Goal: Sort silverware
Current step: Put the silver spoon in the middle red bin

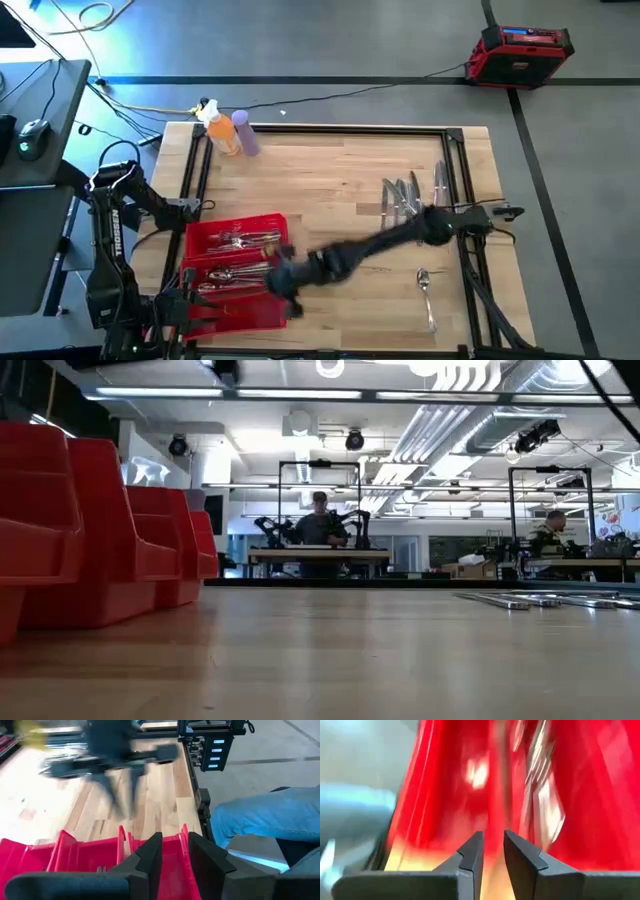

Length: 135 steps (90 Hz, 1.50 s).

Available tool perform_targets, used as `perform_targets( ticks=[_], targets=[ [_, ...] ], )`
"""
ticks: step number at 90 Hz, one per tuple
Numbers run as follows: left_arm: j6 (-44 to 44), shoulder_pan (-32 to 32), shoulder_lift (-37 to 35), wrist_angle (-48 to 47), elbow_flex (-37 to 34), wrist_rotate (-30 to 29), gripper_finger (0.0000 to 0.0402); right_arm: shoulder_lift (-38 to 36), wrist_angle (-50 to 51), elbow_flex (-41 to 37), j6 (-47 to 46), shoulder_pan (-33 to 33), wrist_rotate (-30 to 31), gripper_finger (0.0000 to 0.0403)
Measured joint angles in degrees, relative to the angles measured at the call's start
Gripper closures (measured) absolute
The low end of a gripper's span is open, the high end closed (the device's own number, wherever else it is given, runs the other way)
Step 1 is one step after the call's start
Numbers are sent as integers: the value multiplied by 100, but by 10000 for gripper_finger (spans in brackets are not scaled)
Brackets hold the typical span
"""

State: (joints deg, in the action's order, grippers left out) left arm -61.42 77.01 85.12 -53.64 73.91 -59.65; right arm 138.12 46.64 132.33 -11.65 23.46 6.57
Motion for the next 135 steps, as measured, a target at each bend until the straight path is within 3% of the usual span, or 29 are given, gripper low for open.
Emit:
perform_targets(
  ticks=[28, 44, 60, 66, 76, 88, 97, 112, 135],
  targets=[
    [3, -13, -2, 56, 0, -94, 326, 55, 4272, -13, -3628, 1719, 486, 345],
    [33, -51, -2, 56, 0, -202, 326, -266, 4331, -460, -5279, 2288, -18, 334],
    [73, -87, -4, 58, 0, -281, 326, -1266, 4324, -2439, -6625, 2542, -367, 299],
    [110, -98, -4, 54, 0, -300, 326, -1830, 4159, -3366, -7158, 2626, -560, 282],
    [111, -125, -4, 57, 0, -289, 326, -2888, 3041, -4937, -8159, 2751, -800, 255],
    [109, -125, -4, 52, 0, -240, 326, -4065, 1391, -6516, -9398, 2873, -506, 230],
    [156, -125, -4, 53, 0, -267, 326, -4503, 601, -7391, -10003, 2927, -370, 225],
    [118, -125, -2, 53, 0, -282, 326, -4438, 90, -8027, -10158, 2945, -603, 238],
    [61, -125, -2, 53, 0, -265, 326, -3944, -241, -8067, -10036, 2937, -784, 282]
  ],
)
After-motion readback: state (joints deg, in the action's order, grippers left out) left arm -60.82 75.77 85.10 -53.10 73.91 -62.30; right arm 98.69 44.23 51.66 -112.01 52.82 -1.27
